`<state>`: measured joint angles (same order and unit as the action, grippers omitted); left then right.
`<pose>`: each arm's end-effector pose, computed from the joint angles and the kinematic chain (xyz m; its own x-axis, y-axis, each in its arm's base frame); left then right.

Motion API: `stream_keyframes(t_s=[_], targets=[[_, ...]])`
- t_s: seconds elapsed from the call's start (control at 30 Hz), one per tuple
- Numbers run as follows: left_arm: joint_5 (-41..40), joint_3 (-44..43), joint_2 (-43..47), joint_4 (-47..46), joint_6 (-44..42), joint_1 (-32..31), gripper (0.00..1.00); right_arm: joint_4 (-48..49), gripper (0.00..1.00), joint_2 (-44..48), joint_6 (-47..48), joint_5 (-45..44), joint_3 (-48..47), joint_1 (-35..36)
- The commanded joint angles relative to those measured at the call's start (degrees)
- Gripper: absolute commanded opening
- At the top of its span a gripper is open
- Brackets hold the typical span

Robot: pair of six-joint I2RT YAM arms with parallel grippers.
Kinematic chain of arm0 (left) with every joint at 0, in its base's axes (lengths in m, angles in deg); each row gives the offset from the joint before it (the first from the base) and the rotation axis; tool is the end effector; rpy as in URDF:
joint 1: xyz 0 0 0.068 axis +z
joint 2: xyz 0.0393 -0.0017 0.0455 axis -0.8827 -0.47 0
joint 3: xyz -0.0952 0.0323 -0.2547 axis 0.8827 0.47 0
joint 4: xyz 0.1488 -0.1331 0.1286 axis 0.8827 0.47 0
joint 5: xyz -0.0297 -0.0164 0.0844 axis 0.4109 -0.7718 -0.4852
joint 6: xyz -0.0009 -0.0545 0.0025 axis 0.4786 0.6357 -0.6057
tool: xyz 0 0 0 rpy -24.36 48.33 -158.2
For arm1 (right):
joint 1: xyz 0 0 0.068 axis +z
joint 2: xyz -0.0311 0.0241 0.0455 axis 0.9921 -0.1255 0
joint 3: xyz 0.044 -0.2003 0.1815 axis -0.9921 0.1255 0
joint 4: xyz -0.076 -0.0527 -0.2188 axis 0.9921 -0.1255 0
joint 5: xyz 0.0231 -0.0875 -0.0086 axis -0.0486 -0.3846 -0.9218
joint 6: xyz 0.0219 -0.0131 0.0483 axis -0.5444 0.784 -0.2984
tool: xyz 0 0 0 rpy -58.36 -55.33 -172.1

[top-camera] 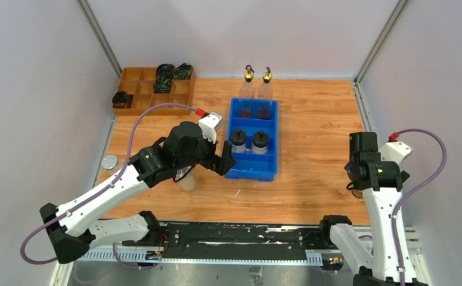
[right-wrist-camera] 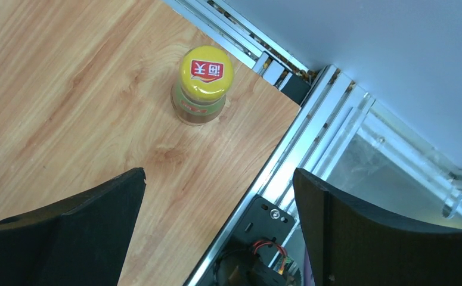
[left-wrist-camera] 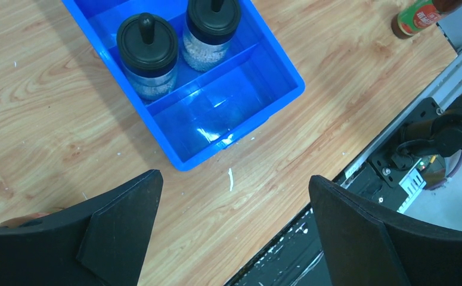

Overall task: Organize the condiment bottles
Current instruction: Pick up the bottle from the corner of the board.

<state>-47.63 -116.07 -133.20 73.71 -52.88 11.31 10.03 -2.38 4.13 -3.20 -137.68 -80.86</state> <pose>0.1258 -0.1521 0.3539 -0.5532 0.1432 -0.8207 0.6081 0.7428 -0.2803 0.0873 -0.0220 0.3298 -0.4068 0.4711 -0.7826 0.8130 0.5775 -0.0750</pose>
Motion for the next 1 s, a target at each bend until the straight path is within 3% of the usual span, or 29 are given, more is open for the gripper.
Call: stream_keyframes(t_s=[0.0, 0.8, 0.97], targets=[[1.12, 0.39, -1.12, -2.34, -1.11, 0.77, 1.00, 8.12, 1.00, 0.21, 4.10, 6.11, 3.59, -7.11], [4.74, 1.55, -5.87, -6.59, -1.51, 2.83, 1.00, 27.92, 0.97, -7.01, 12.34, 8.45, 11.55, -20.58], [5.25, 1.90, -6.63, -7.19, -1.21, 3.10, 1.00, 30.05, 0.84, -7.96, 13.31, 8.25, 12.42, -21.47]])
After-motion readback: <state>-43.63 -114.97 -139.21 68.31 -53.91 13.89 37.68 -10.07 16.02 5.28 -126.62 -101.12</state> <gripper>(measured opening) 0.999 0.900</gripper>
